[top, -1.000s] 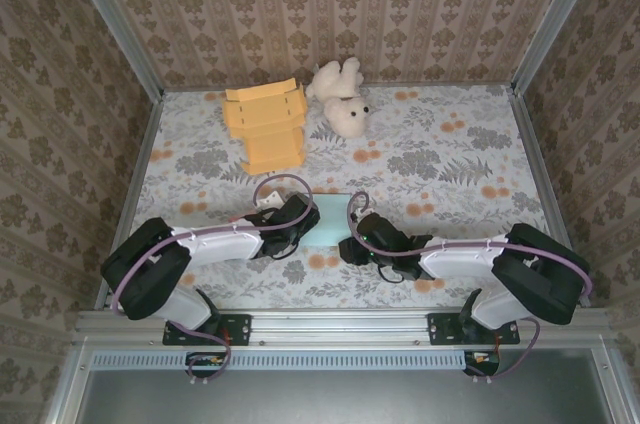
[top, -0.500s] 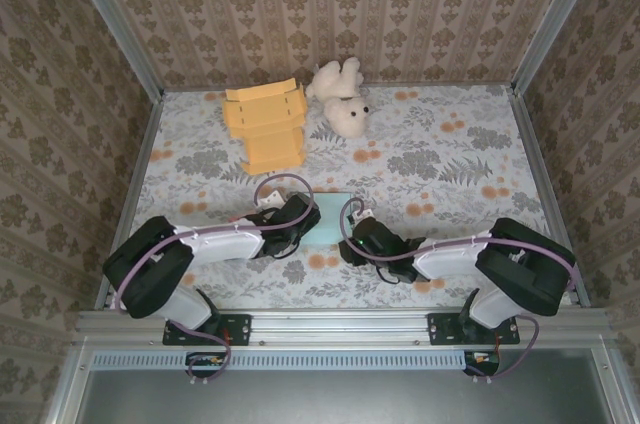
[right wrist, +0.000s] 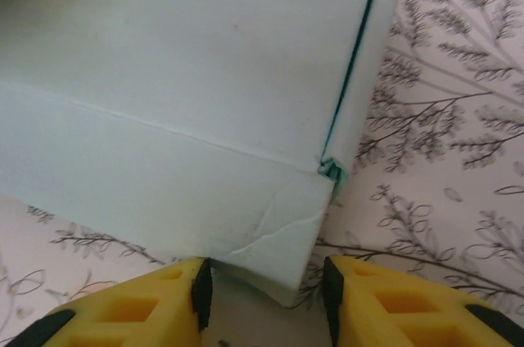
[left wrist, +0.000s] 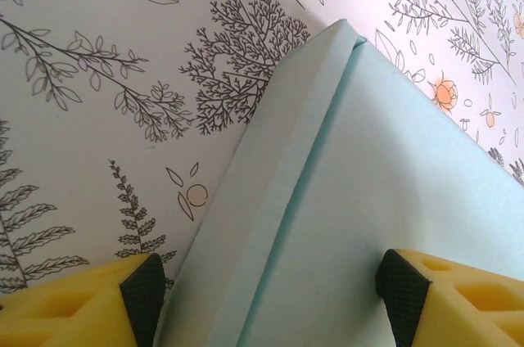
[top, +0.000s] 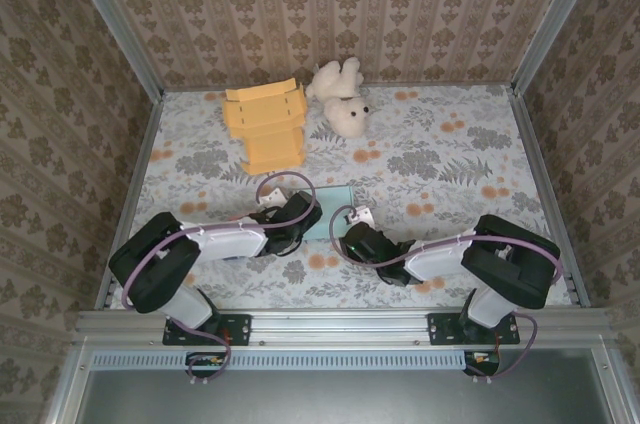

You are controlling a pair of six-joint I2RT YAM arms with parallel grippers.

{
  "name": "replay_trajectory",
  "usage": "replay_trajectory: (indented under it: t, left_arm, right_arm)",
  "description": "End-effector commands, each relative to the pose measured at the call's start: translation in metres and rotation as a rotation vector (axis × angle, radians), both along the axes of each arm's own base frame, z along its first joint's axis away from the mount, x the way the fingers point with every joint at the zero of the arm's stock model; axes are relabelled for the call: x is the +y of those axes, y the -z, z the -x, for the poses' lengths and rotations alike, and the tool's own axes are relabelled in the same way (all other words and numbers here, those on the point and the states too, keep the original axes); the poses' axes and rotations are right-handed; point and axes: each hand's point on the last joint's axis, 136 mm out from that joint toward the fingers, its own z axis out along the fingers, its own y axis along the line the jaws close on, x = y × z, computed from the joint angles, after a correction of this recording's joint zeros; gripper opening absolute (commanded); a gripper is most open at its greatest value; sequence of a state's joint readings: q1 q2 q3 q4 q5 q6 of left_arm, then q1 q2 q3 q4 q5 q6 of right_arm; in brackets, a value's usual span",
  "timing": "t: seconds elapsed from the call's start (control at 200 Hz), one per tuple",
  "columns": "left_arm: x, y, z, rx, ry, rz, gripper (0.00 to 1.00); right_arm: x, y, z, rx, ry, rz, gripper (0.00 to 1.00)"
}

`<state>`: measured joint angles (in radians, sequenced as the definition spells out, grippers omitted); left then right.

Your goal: Fold the paper box

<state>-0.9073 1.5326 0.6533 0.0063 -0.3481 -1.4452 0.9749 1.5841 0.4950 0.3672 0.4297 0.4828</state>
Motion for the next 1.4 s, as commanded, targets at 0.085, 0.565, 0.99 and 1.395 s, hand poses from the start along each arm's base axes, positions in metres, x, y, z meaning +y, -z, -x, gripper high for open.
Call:
replay_trajectory:
  t: [0.085, 0.565, 0.99, 1.395]
  left_arm:
    - [0.042, 0.061, 0.054, 0.267, 0.073, -0.218, 0.72]
    - [0.019, 0.074, 0.056, 0.300, 0.156, -0.189, 0.71]
    - [0.009, 0.039, 0.051, 0.257, 0.198, -0.161, 0.72]
    - [0.003, -0.014, 0.041, 0.150, 0.233, -0.137, 0.77]
  right_arm:
    - [0.006, -0.009, -0.022, -0.086, -0.024, 0.090, 0.46]
    - [0.025, -0.006, -0.060, -0.173, -0.041, 0.042, 0.44]
    - [-0.016, 0.010, -0.077, 0.068, 0.047, -0.077, 0.45]
    - [-0.018, -0.008, -0.060, 0.238, 0.048, -0.157, 0.44]
